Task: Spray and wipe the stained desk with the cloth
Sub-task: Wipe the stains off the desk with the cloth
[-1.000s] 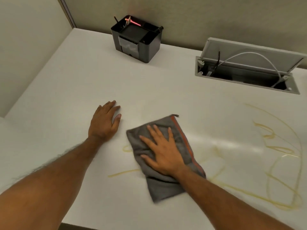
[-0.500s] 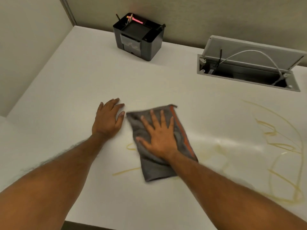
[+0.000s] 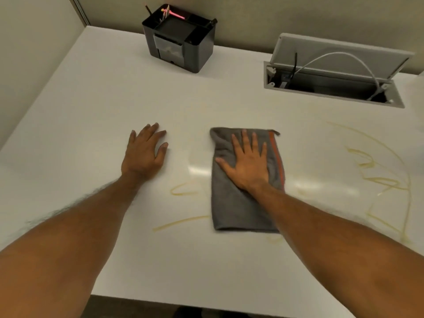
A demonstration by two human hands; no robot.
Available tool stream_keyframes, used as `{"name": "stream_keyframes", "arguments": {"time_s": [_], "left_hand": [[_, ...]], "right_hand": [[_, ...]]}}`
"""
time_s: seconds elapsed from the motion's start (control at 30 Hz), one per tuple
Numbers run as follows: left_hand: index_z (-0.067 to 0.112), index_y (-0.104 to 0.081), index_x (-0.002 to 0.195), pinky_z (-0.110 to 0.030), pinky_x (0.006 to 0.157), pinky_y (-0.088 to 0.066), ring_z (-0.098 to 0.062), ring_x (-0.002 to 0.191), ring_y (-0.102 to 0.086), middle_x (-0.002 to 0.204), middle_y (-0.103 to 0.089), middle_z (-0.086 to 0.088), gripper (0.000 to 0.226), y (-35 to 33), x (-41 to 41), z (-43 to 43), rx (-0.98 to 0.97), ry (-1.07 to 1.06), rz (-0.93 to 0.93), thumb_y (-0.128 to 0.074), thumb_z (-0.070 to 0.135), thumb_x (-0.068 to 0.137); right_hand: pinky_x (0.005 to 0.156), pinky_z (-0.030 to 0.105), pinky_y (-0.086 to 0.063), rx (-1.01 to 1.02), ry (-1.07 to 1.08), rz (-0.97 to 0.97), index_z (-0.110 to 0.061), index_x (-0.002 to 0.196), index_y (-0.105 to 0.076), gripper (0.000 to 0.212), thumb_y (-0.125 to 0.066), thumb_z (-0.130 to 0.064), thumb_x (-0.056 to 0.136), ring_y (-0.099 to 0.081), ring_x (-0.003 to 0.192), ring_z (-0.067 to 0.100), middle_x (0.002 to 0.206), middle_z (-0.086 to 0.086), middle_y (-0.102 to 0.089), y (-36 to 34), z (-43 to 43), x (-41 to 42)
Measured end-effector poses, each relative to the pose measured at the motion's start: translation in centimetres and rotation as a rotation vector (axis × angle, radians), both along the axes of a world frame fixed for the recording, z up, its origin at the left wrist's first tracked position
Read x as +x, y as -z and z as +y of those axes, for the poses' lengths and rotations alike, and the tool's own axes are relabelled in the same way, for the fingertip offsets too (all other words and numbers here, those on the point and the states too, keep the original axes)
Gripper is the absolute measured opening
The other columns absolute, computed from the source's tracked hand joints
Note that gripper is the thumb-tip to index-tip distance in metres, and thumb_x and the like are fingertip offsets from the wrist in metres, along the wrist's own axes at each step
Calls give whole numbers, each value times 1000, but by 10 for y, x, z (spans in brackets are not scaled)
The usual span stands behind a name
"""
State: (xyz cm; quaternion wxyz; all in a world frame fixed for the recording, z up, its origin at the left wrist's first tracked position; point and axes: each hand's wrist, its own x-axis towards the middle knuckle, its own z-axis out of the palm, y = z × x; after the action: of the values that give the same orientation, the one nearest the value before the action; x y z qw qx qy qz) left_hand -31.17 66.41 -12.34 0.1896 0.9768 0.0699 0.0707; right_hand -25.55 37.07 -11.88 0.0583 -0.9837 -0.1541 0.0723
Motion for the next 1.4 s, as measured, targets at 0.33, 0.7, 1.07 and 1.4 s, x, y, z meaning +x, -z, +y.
{"name": "stream_keyframes", "arguments": {"time_s": [0.33,0.7,1.07,1.4], "left_hand": [[18,-46,144,-48,123,-7,-23,149,-23,159,-32,-5,51,-4,-2,3,-31,47,25,-39,23,94],[16,-39,149,-43,121,-11,-27,149,-22,161,-27,-7,55,-2,-5,31,6,243,68,-33,33,97],[19,-33,152,-41,123,-6,-21,151,-15,163,-22,-3,55,2,-6,31,30,227,77,-29,33,98],[18,-31,152,-42,123,-6,-24,151,-14,163,-20,-6,57,0,-6,32,24,261,98,-26,36,99]], "right_hand": [[118,62,-13,74,-292,-88,-39,153,-29,66,-32,-66,93,-7,154,24,166,-4,-16,7,-5,-85],[117,67,1,14,-49,-28,-32,157,-15,86,-23,-78,85,1,153,33,167,5,-8,4,99,-56],[118,65,-4,-36,-25,-30,-40,156,-16,78,-23,-77,88,-1,154,26,167,-3,-7,2,21,-81],[117,65,-9,58,-275,-72,-34,156,-21,74,-30,-71,92,-1,154,27,167,-1,-12,9,92,-137]]}}
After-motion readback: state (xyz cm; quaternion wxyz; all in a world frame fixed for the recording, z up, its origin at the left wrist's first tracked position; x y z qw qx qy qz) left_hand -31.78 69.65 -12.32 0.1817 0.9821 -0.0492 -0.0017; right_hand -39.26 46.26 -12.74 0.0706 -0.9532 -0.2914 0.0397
